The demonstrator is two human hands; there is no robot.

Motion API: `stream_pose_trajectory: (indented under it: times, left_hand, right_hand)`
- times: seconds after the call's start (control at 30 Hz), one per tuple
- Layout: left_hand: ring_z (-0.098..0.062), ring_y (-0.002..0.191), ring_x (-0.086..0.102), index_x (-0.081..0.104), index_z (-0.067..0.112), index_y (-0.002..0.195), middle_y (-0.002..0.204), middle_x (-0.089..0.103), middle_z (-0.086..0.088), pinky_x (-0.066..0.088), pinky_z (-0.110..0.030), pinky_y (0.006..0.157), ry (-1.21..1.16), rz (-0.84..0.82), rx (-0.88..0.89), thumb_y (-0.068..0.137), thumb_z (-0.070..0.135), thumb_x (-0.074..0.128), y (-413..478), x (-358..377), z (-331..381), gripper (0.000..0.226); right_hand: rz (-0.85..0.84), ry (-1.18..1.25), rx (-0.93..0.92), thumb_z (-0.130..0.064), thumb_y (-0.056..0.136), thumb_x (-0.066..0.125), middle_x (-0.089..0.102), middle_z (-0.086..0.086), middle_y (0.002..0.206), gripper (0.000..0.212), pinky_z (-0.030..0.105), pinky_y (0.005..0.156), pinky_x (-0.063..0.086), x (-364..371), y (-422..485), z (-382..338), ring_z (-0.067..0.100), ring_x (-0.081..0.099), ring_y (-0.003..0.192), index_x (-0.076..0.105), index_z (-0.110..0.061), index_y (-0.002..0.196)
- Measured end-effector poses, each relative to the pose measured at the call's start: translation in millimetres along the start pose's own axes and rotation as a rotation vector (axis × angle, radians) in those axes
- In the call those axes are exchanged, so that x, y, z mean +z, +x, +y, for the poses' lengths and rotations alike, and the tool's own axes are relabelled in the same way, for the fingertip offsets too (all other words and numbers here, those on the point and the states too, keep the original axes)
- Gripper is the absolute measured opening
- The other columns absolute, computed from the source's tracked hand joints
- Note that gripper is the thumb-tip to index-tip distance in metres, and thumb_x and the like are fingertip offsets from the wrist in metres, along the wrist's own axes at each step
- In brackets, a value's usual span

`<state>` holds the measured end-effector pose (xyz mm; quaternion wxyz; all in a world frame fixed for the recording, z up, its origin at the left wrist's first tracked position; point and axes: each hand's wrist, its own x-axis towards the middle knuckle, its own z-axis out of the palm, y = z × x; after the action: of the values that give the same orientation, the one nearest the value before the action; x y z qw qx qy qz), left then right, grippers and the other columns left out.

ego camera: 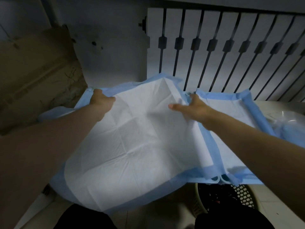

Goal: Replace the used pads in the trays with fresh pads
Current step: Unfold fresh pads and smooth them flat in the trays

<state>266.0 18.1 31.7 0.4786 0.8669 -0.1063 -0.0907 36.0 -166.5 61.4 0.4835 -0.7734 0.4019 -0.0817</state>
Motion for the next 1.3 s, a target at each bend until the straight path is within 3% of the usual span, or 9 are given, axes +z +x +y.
stream_pose_trajectory:
  times: [0.13, 0.33, 0.43, 0.57, 0.73, 0.83, 1.0, 1.17, 1.3]
  left_hand:
    - [-0.022, 0.144, 0.022, 0.025, 0.017, 0.150, 0.161, 0.001, -0.005, 0.025, -0.033, 0.112, 0.352, -0.163, 0.304, 0.085, 0.028, 0.072, -34.4, 13.6, -8.8, 0.082]
    - [-0.016, 0.149, 0.004, 0.035, 0.030, 0.147, 0.162, 0.003, 0.004, 0.003, -0.040, 0.121, 0.714, -0.530, 0.575, 0.093, 0.051, 0.052, -75.8, 37.8, -48.4, 0.060]
    - [-0.015, 0.149, -0.005, 0.025, 0.034, 0.150, 0.162, -0.003, 0.006, -0.002, -0.038, 0.120, 0.774, -0.604, 0.571, 0.094, 0.055, 0.045, -93.2, 40.2, -60.0, 0.063]
    - [-0.015, 0.148, -0.007, 0.014, 0.037, 0.151, 0.162, -0.007, 0.007, 0.000, -0.037, 0.120, 0.783, -0.659, 0.561, 0.095, 0.055, 0.043, -117.0, 32.8, -73.1, 0.066]
    - [-0.015, 0.148, -0.012, 0.005, 0.036, 0.153, 0.161, -0.012, 0.007, 0.000, -0.037, 0.120, 0.832, -0.685, 0.565, 0.098, 0.053, 0.035, -138.8, 26.8, -84.6, 0.065]
    - [-0.015, 0.147, -0.016, 0.001, 0.034, 0.153, 0.161, -0.014, 0.007, -0.002, -0.038, 0.121, 0.845, -0.700, 0.574, 0.099, 0.052, 0.032, -152.7, 26.3, -89.6, 0.064]
    - [-0.018, 0.147, -0.016, 0.001, 0.034, 0.153, 0.161, -0.013, 0.005, 0.000, -0.040, 0.121, 0.860, -0.691, 0.594, 0.099, 0.053, 0.032, -166.9, 27.7, -95.9, 0.065]
    - [-0.017, 0.148, -0.011, 0.006, 0.035, 0.153, 0.161, -0.010, 0.006, 0.002, -0.038, 0.121, 0.777, -0.684, 0.562, 0.098, 0.052, 0.036, -175.0, 21.6, -97.3, 0.064]
    - [-0.016, 0.149, -0.001, 0.016, 0.032, 0.152, 0.162, -0.002, 0.007, 0.007, -0.037, 0.121, 0.650, -0.668, 0.505, 0.098, 0.049, 0.042, -179.1, 14.9, -91.7, 0.063]
  right_hand:
    - [0.101, -0.164, 0.012, -0.042, 0.076, 0.078, 0.042, 0.009, 0.145, 0.092, 0.048, 0.102, 0.045, 19.6, -10.6, 39.1, 0.032, 0.048, 0.125, 0.026, -0.018, 0.149]
    - [0.253, -0.348, -0.258, -0.031, 0.086, 0.069, 0.059, 0.006, 0.123, 0.046, 0.042, 0.099, 0.043, 43.9, -45.6, 58.7, 0.029, 0.053, 0.116, 0.057, -0.019, 0.128]
    - [0.236, -0.387, -0.342, -0.028, 0.087, 0.067, 0.062, 0.000, 0.095, 0.021, 0.027, 0.077, 0.044, 51.0, -67.5, 57.0, 0.022, 0.058, 0.097, 0.064, -0.019, 0.106]
    - [-0.042, -0.163, -0.071, -0.034, 0.093, 0.061, 0.067, 0.008, 0.063, 0.032, 0.021, 0.045, 0.048, 68.1, -101.5, 69.3, 0.017, 0.061, 0.048, 0.063, -0.007, 0.076]
    - [-0.036, 0.263, 0.221, -0.029, 0.096, 0.058, 0.048, 0.010, 0.044, 0.037, 0.026, 0.038, 0.039, 94.0, -136.0, 107.3, 0.023, 0.046, 0.034, 0.054, -0.004, 0.068]
    - [0.060, 0.345, 0.317, -0.037, 0.089, 0.066, 0.052, 0.005, 0.051, 0.035, 0.026, 0.045, 0.040, 113.3, -149.9, 133.1, 0.020, 0.051, 0.045, 0.056, -0.008, 0.071]
    - [0.016, 0.637, 0.490, -0.046, 0.075, 0.078, 0.068, 0.011, 0.100, 0.051, 0.040, 0.078, 0.057, 130.2, -159.2, 145.5, 0.027, 0.065, 0.091, 0.062, -0.010, 0.107]
    - [-0.005, 0.790, 0.417, -0.039, 0.078, 0.079, 0.072, 0.009, 0.101, 0.040, 0.038, 0.080, 0.058, 134.1, -154.3, 137.0, 0.026, 0.071, 0.088, 0.068, -0.010, 0.104]
    - [0.120, 0.753, 0.307, -0.023, 0.086, 0.073, 0.067, 0.011, 0.081, 0.022, 0.030, 0.068, 0.054, 123.4, -154.2, 112.0, 0.022, 0.064, 0.070, 0.060, -0.008, 0.074]
